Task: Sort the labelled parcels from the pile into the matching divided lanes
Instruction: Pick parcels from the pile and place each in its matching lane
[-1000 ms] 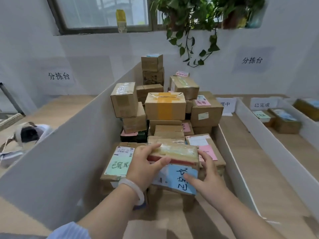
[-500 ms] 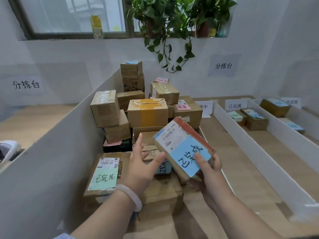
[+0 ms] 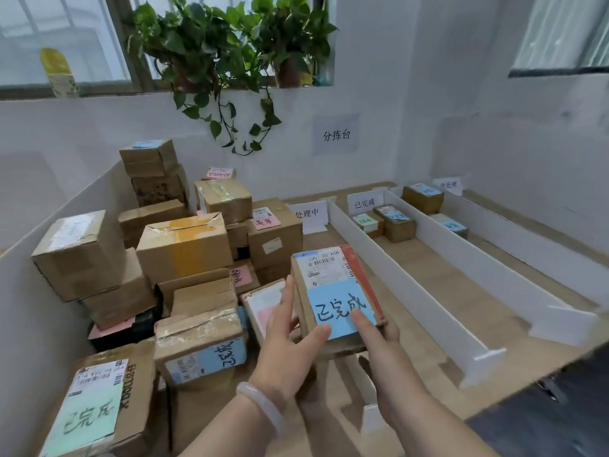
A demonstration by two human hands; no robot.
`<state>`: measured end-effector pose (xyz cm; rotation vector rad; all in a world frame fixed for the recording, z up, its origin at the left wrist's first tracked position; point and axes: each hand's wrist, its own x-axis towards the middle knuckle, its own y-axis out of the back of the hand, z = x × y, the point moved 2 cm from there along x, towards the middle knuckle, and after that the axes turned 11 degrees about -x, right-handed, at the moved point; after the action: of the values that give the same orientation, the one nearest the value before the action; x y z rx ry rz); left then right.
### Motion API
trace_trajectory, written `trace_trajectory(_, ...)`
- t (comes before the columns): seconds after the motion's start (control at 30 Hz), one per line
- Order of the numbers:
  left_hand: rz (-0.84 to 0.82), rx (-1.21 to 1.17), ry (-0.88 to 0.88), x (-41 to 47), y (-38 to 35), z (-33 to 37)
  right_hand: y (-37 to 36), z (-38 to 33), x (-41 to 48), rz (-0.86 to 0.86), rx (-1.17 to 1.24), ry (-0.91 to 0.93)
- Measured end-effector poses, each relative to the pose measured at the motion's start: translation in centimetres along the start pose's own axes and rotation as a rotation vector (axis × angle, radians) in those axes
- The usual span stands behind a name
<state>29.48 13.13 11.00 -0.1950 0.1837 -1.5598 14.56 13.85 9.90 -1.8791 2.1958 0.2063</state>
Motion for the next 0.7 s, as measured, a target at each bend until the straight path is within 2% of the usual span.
trace_trajectory(0.2,-0.085,0.049,-0.016,2.0,-8.6,-2.1,9.3,-1.8,2.1,0.043,-0.102,0.081)
trace_trajectory(0.47,-0.148,0.110,-0.078,4.9,-23.7,-6.2,25.0,-4.7,6.2,0.066,-0.244,0.121)
trace_trajectory(0.7,-0.121,0.050,0.022,7.5,-34.0,-9.8,35.8,-7.1,10.0,0.016,-0.444,0.154)
